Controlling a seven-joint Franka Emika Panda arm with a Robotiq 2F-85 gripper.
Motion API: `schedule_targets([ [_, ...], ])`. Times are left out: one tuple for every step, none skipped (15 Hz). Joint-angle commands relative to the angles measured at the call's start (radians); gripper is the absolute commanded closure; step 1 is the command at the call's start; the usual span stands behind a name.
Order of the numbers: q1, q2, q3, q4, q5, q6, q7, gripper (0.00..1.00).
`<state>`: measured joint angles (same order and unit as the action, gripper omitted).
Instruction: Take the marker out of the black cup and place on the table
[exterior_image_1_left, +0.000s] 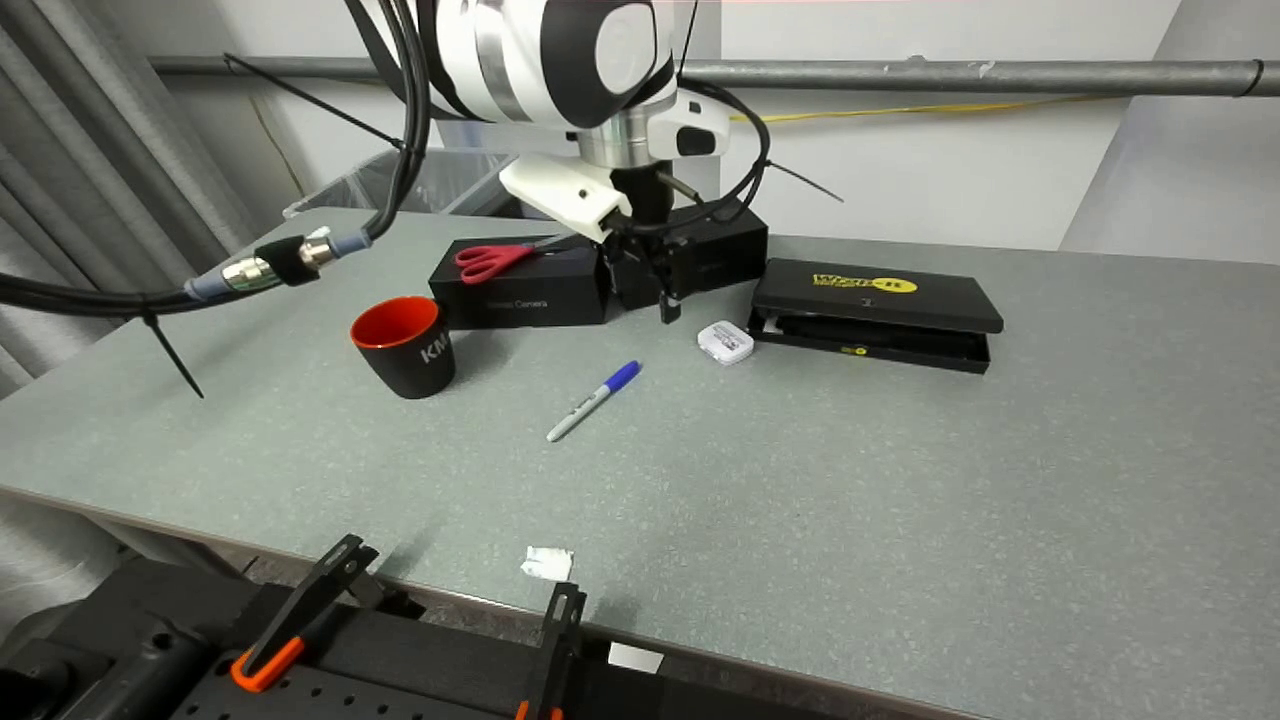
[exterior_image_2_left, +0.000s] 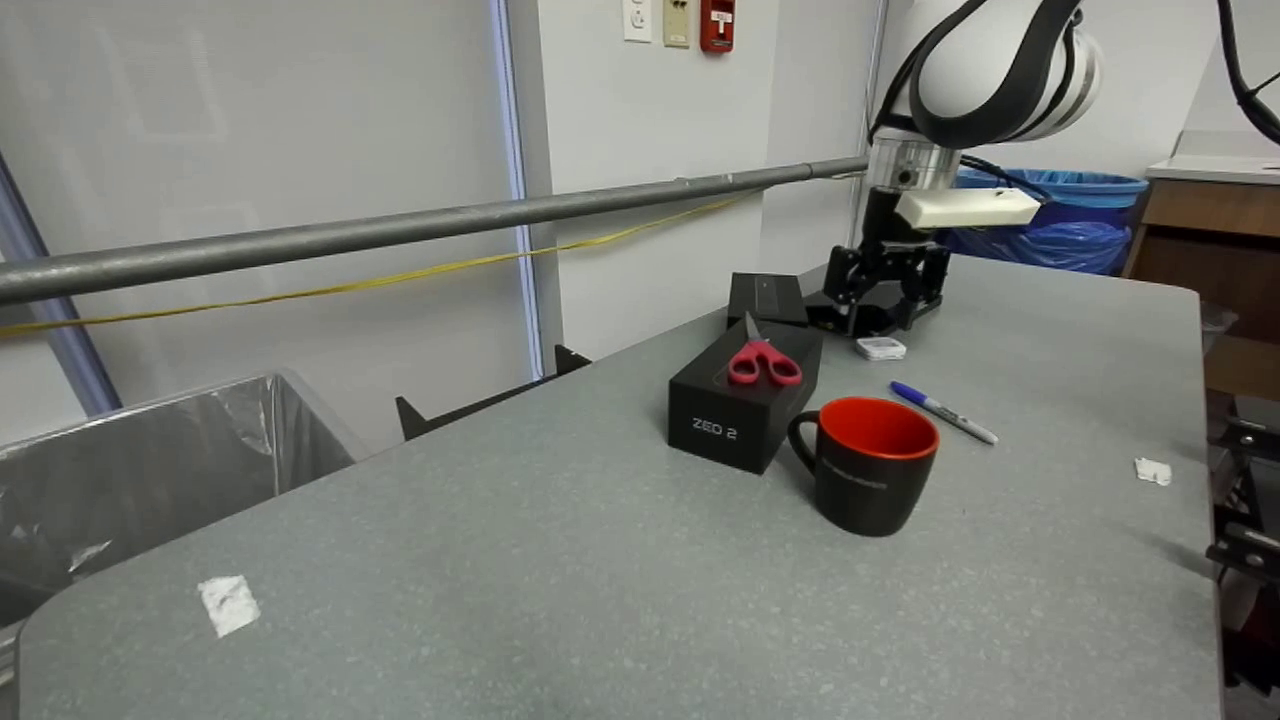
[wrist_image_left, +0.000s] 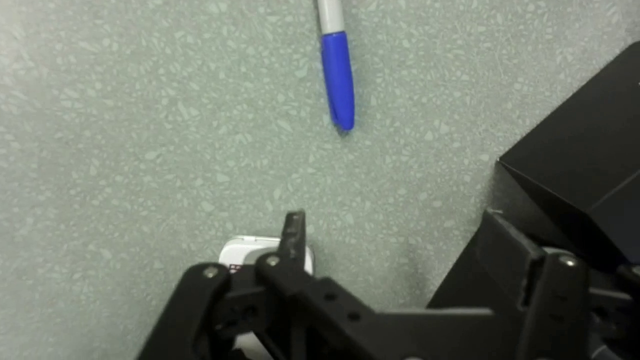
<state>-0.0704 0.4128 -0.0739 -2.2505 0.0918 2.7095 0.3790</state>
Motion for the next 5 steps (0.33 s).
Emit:
schedule_targets([
  [0.021,0.000,-0.019,0.006,0.022,-0.004,-0.013,0.04],
  [0.021,0.000,-0.019,0.008,0.026,-0.004,-0.013,0.00],
  [0.021,0.000,-0.019,0.009,0.028,-0.004,-0.013,0.00],
  [0.020,0.000,-0.019,0.009,0.028,-0.004,-0.013,0.00],
  [0.020,0.000,-0.019,0.009,0.028,-0.004,-0.013,0.00],
])
